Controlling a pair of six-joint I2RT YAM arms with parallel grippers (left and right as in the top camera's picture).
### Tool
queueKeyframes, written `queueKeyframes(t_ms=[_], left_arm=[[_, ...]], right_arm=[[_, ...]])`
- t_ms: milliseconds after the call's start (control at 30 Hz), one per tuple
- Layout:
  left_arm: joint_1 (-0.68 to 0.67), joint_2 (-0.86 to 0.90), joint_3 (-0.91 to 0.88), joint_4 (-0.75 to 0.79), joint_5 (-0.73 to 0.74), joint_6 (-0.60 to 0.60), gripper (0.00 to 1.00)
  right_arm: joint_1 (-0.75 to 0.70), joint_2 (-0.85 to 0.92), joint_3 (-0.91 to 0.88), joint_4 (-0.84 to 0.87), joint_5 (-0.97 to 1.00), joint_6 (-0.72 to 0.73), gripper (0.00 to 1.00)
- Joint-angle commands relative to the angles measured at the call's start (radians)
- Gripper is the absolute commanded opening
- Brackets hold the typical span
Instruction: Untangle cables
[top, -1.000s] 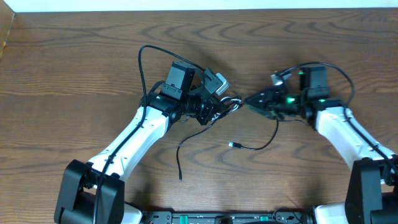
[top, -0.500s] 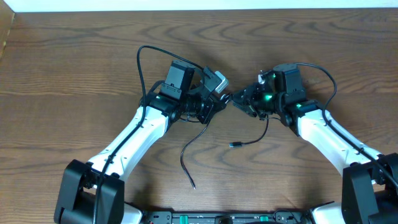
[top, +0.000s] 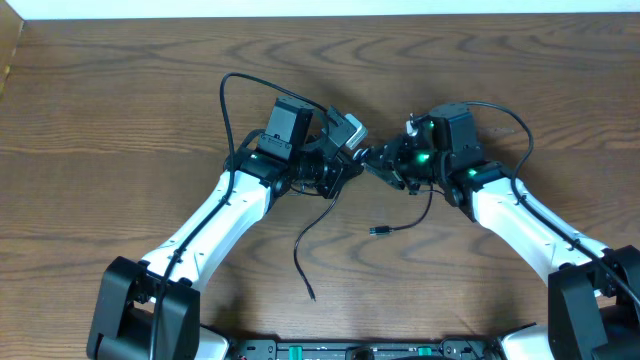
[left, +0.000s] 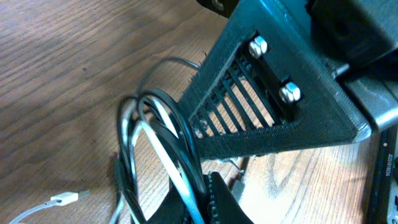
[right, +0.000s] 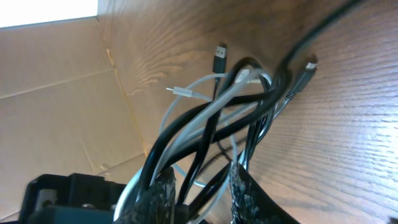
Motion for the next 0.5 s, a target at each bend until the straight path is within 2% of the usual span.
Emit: queueKeyframes(t_ms=[0, 200, 267, 333, 467], left_arm=[[0.003, -0.003, 0.011, 0.004, 0.055, -0.005, 0.07], [0.003, -0.003, 0.011, 0.004, 0.054, -0.005, 0.07], [0.004, -0.003, 0.011, 0.004, 0.054, -0.005, 0.07], [0.004, -0.003, 0.011, 0.004, 0.048, -0.005, 0.08], [0.004, -0.003, 0.011, -0.008, -0.048, -0.005, 0.07]], right_arm=[[0.029, -0.001, 0.001, 0.011, 0.09, 0.039, 0.27], [0.085, 0.037, 0.001, 0.041, 0.159, 0.047, 0.27], [0.087, 0.062, 0.002, 0.042, 0.181, 0.047, 0.18], [0.079, 0.089, 0.002, 0.044, 0.182, 0.023, 0.01], [0.022, 0.098, 0.002, 0.012, 0.134, -0.113, 0.01]])
